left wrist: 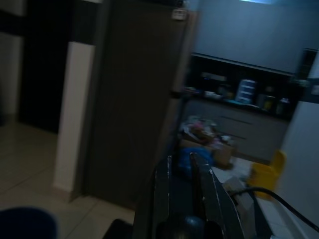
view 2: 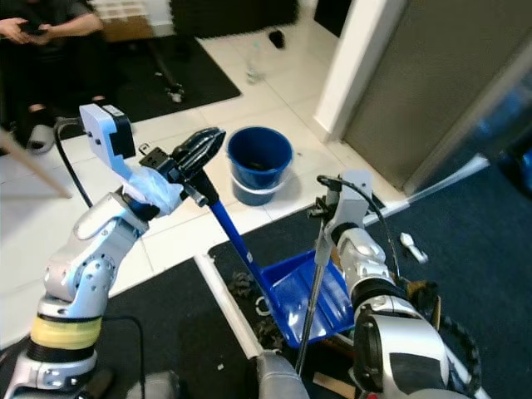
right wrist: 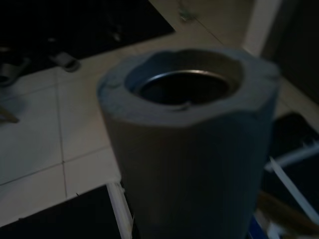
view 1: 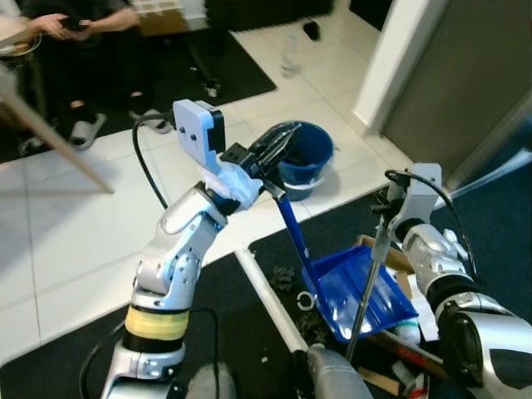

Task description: Sweep floor

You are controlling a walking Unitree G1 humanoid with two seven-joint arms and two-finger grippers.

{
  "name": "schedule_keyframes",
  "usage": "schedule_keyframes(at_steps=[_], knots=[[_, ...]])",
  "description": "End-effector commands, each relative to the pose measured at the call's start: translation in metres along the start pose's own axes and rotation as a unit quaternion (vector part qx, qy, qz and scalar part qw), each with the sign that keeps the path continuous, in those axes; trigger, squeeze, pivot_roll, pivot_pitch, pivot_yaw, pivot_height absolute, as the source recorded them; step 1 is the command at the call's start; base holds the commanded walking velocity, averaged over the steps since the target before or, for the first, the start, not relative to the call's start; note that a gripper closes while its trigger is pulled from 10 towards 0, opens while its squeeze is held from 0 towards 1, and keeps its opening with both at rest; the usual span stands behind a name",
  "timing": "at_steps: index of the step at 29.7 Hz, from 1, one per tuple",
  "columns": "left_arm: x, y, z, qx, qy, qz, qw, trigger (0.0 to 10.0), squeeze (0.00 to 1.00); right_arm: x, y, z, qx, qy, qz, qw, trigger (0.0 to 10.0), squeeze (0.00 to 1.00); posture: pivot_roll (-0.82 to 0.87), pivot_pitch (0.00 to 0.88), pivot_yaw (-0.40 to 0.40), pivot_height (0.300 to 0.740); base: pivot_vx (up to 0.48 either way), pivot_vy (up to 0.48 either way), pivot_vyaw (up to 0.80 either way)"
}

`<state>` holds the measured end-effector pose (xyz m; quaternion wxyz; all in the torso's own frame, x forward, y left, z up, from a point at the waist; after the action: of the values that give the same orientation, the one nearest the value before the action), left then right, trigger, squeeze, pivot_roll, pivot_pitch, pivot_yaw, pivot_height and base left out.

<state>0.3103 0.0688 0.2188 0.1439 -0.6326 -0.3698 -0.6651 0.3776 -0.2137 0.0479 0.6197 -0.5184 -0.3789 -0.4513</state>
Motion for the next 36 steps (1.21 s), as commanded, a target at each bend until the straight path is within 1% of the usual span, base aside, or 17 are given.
schedule_keyframes(at_steps=[1,7,10,13,14,16,17,21,24,26,29,30,32,33,35,36], knots=[[0.013,0.003,-0.005,-0.016,0.0,-0.026,1.0,10.0,0.0,0.001,-0.001,-0.009,-0.019,-0.026,0.012,0.999,10.0,0.0,0.2,0.025,-0.059,0.74,0.0,0.0,-0.8],[0.012,0.004,-0.007,-0.022,-0.001,-0.025,0.999,10.0,0.0,0.006,-0.003,-0.024,-0.054,-0.03,0.007,0.998,10.0,0.0,0.2,0.022,-0.058,0.74,0.0,0.0,-0.8],[0.012,0.004,-0.008,-0.025,-0.001,-0.024,0.999,10.0,0.0,0.009,-0.004,-0.028,-0.065,-0.029,0.001,0.997,10.0,0.0,0.2,0.022,-0.057,0.74,0.0,0.0,-0.8],[0.013,0.003,-0.007,-0.029,0.002,-0.021,0.999,10.0,0.0,0.018,-0.005,-0.036,-0.094,-0.037,-0.022,0.995,10.0,0.0,0.2,0.021,-0.056,0.74,0.0,0.0,-0.8],[0.013,0.003,-0.007,-0.029,0.002,-0.021,0.999,10.0,0.0,0.018,-0.005,-0.036,-0.094,-0.037,-0.022,0.995,10.0,0.0,0.2,0.021,-0.056,0.74,0.0,0.0,-0.8],[0.014,0.001,-0.005,-0.03,0.009,-0.017,0.999,10.0,0.0,0.028,-0.008,-0.045,-0.126,-0.054,-0.046,0.989,10.0,0.0,0.2,0.021,-0.056,0.74,0.0,0.0,-0.8],[0.014,0.001,-0.004,-0.03,0.01,-0.016,0.999,10.0,0.0,0.03,-0.008,-0.046,-0.131,-0.056,-0.05,0.988,10.0,0.0,0.2,0.021,-0.056,0.74,0.0,0.0,-0.8],[0.014,0.0,-0.004,-0.033,0.012,-0.013,0.999,10.0,0.0,0.033,-0.009,-0.049,-0.141,-0.055,-0.061,0.987,10.0,0.0,0.2,0.021,-0.056,0.74,0.0,0.0,-0.8],[0.011,-0.004,-0.002,-0.04,0.025,0.001,0.999,10.0,0.0,0.04,-0.011,-0.053,-0.158,-0.044,-0.082,0.983,10.0,0.0,0.21,0.02,-0.057,0.74,0.0,0.0,-0.8],[0.009,-0.008,0.004,-0.033,0.044,0.015,0.998,10.0,0.0,0.042,-0.012,-0.056,-0.165,-0.041,-0.089,0.981,10.0,0.0,0.21,0.02,-0.058,0.74,0.0,0.0,-0.8],[0.009,-0.013,0.026,0.01,0.07,0.033,0.997,10.0,0.0,0.042,-0.013,-0.059,-0.172,-0.041,-0.09,0.98,10.0,0.0,0.21,0.02,-0.059,0.74,0.0,0.0,-0.8],[0.009,-0.013,0.026,0.01,0.07,0.033,0.997,10.0,0.0,0.042,-0.013,-0.059,-0.172,-0.041,-0.09,0.98,10.0,0.0,0.21,0.02,-0.059,0.74,0.0,0.0,-0.8],[0.009,-0.018,0.041,0.038,0.085,0.045,0.995,10.0,0.0,0.043,-0.014,-0.059,-0.175,-0.042,-0.092,0.979,10.0,0.0,0.21,0.02,-0.059,0.74,0.0,0.0,-0.8],[0.009,-0.02,0.044,0.044,0.089,0.047,0.994,10.0,0.0,0.043,-0.014,-0.059,-0.176,-0.043,-0.092,0.979,10.0,0.0,0.21,0.02,-0.059,0.74,0.0,0.0,-0.8],[0.011,-0.026,0.062,0.081,0.1,0.052,0.99,10.0,0.0,0.042,-0.014,-0.059,-0.177,-0.044,-0.092,0.979,10.0,0.0,0.21,0.015,-0.059,0.74,0.0,0.0,-0.8],[0.012,-0.028,0.068,0.095,0.103,0.054,0.989,10.0,0.0,0.042,-0.014,-0.059,-0.178,-0.044,-0.091,0.979,10.0,0.0,0.21,0.015,-0.059,0.74,0.0,0.0,-0.8]])
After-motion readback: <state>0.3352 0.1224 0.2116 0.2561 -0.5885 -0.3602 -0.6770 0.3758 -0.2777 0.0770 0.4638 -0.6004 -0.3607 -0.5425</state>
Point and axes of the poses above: a point about 5 cm out from each wrist's last joint towards the gripper, its own y axis pointing out of the wrist towards the gripper, its own x axis along the axis of the wrist's last joint, z = x × y, the point moved 4 cm from there along y, pointing out of the wrist towards the gripper, and after that the axes turned 6 degrees about y, right-handed, at the moved point
